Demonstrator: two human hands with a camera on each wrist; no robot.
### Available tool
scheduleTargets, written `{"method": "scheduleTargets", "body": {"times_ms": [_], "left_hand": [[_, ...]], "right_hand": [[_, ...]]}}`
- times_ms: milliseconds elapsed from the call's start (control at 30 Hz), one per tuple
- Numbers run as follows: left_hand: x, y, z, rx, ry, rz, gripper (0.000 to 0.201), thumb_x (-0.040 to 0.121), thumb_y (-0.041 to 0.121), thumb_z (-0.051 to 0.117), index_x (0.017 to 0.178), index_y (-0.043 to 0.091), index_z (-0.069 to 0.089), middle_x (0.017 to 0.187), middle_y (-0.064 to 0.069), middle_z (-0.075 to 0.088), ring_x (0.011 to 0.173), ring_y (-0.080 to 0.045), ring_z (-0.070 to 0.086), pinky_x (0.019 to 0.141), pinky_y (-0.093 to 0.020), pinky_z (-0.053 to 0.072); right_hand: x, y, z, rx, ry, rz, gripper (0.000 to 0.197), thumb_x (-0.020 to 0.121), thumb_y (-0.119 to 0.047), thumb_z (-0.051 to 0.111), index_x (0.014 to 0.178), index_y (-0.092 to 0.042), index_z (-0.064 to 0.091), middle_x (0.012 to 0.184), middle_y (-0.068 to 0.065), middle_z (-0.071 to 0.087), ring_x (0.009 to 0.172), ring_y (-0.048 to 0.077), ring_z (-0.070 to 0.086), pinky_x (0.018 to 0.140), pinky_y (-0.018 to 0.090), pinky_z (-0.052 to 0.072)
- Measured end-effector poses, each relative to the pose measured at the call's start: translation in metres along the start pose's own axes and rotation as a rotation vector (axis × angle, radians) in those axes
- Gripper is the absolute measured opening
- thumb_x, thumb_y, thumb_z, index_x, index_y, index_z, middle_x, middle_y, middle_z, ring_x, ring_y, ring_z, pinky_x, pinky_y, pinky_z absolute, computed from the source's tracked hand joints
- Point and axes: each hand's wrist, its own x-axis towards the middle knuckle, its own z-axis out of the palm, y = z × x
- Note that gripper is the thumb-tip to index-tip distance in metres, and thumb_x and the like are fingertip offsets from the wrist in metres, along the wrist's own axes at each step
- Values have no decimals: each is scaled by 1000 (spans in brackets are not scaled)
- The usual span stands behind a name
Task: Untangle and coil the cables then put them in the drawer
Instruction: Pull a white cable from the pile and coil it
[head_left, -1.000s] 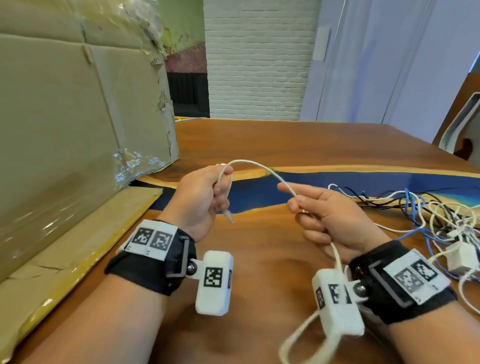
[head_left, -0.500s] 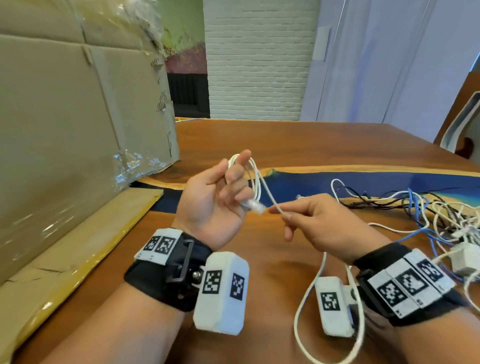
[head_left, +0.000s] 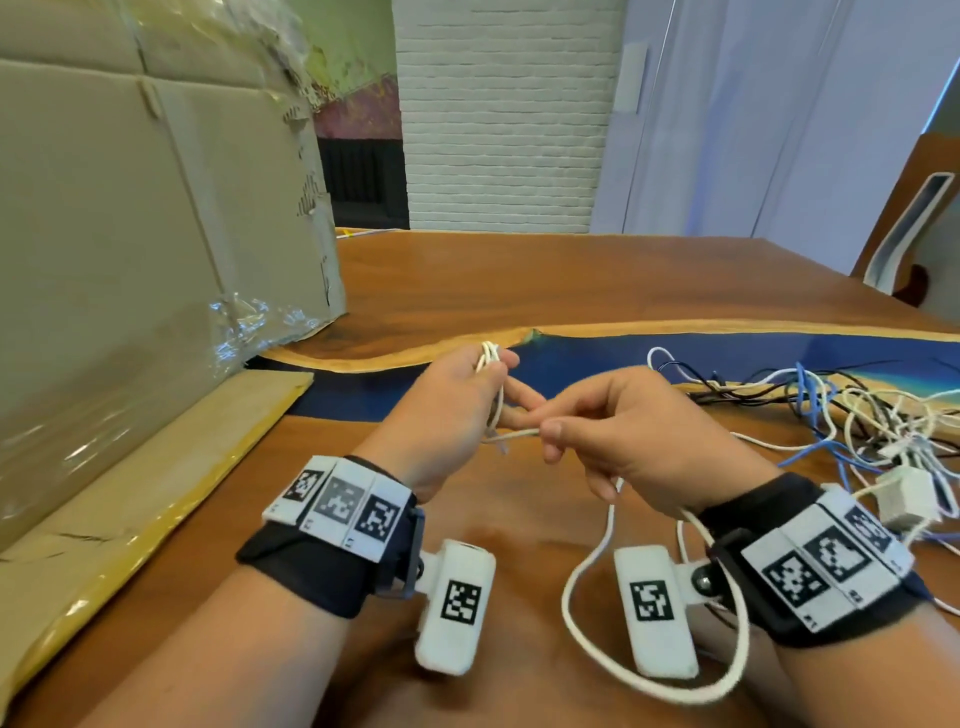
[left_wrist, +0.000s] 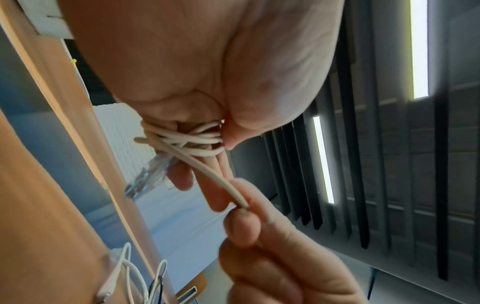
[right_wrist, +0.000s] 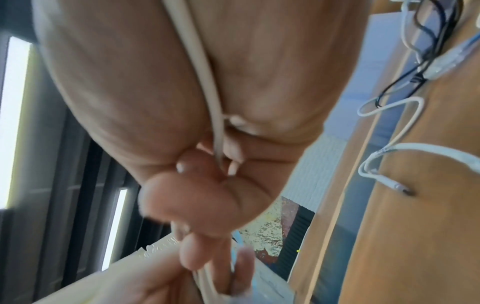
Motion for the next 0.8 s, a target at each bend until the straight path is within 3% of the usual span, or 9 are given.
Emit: {"method": "scheduleTargets", "body": {"times_ms": [67,133,200,267,400,533,633,700,800], "left_hand": [[-1,-1,-1,85,-59,-8,23,112,20,35,116,11,56,75,-2,73,65,-23,67,67,-44,50],[-3,-1,1,144,-146,-21,29,111,24,38,101,9,61,66,-8,66,53,-22,55,65,-42,48],[-5,1,2,183,-190,-48,44,110,34,38,88,10,67,52,-4,49,48,-19,43,61,-39,46],[-4,2,-1,189,-211,-67,57,109,44,39,85,5,73,49,0,33,47,-18,35,57,-34,46],[-4,3,-18,4,-279,-40,48,100,46,58,69,10,63,45,1,23,40,-16,19,55,-31,39],[-8,5,-22,-156,-405,-30,36,97,35,57,70,11,58,45,5,20,38,-12,16,49,-27,36],[-5,8,-16,-324,-244,-56,38,107,36,45,75,15,52,46,8,20,39,-11,16,48,-24,36],[0,8,-15,-489,-108,-86,40,110,38,37,78,18,50,47,8,18,39,-10,16,47,-23,36],[4,6,-16,-540,-16,-118,40,110,40,37,79,18,51,47,8,17,39,-10,16,45,-22,36]], "right_hand": [[2,-1,-2,172,42,-17,18,95,8,60,100,1,76,82,17,75,41,12,40,42,24,45],[3,-1,-9,312,88,19,21,97,10,56,101,2,75,85,20,74,42,11,43,42,22,45],[3,1,-18,403,103,52,19,98,5,55,107,2,72,83,21,73,40,8,40,37,19,39],[3,6,-25,426,116,70,22,96,-2,59,115,1,69,77,16,68,41,6,36,34,16,31],[6,13,-35,444,116,61,37,84,-13,66,119,1,68,68,8,58,42,4,34,34,14,28],[7,13,-33,518,108,34,26,95,-3,58,118,-1,68,68,8,56,45,7,39,37,16,30],[9,16,-35,472,26,-62,29,89,3,64,114,-7,76,71,9,56,65,23,49,57,29,47],[9,18,-29,373,-8,-99,36,85,0,62,113,-17,79,69,8,56,73,29,51,73,38,51],[11,18,-23,485,28,-93,37,96,3,54,119,-17,76,63,8,49,78,31,62,92,45,55]]}}
